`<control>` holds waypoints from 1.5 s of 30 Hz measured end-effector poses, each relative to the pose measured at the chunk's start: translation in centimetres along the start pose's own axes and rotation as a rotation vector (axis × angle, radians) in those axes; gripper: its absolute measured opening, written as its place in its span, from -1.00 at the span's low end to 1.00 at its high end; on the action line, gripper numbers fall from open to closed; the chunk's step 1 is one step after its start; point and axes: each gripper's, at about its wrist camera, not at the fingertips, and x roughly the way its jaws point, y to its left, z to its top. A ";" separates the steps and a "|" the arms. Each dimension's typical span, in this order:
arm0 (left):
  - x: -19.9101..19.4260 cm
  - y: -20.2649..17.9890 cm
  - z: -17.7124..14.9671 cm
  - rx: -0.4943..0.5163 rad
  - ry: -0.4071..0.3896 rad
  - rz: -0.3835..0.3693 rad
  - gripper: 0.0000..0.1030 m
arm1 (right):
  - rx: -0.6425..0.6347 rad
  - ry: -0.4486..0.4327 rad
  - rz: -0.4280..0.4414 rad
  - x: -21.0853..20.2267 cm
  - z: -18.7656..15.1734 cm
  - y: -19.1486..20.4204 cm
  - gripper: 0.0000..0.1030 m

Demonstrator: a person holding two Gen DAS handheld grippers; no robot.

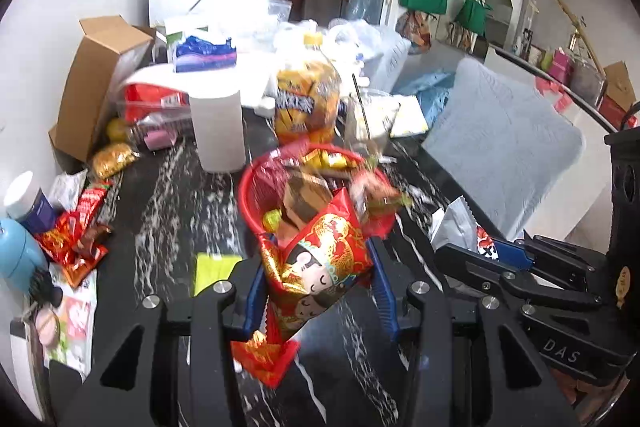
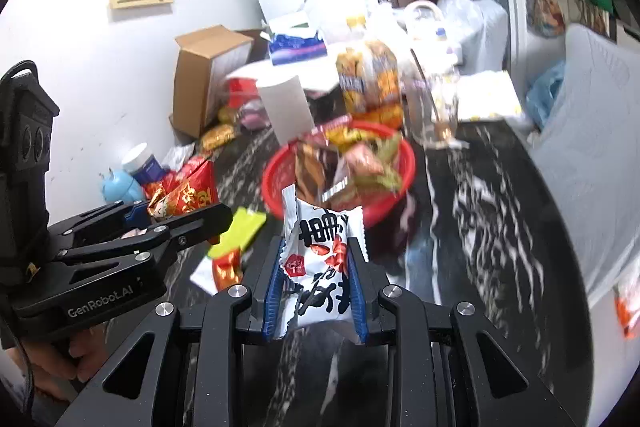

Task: Organize snacks
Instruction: 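Lift both held packs and carry them over the red basket, then lower the white pack into the basket and open the right tool while the left tool releases the candy pack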

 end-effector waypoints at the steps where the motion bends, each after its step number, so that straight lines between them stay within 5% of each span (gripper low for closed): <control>1: 0.0 0.1 0.3 -0.001 -0.008 0.002 -0.14 | -0.006 -0.008 -0.002 0.0 0.4 0.1 -0.45; 10: 2.0 1.8 3.5 -0.019 -0.046 0.035 -0.14 | -0.032 -0.050 0.006 1.7 4.1 -0.2 -0.45; 24: 8.7 4.2 6.5 -0.022 0.002 0.059 -0.14 | -0.039 -0.039 -0.012 6.6 7.8 -1.7 -0.45; 37: 13.2 6.0 5.6 -0.052 0.106 0.054 -0.02 | -0.059 -0.023 -0.017 9.7 9.5 -2.0 -0.45; 45: 12.8 6.2 5.8 -0.052 0.093 0.082 -0.01 | -0.070 -0.013 -0.022 10.3 9.4 -1.9 -0.45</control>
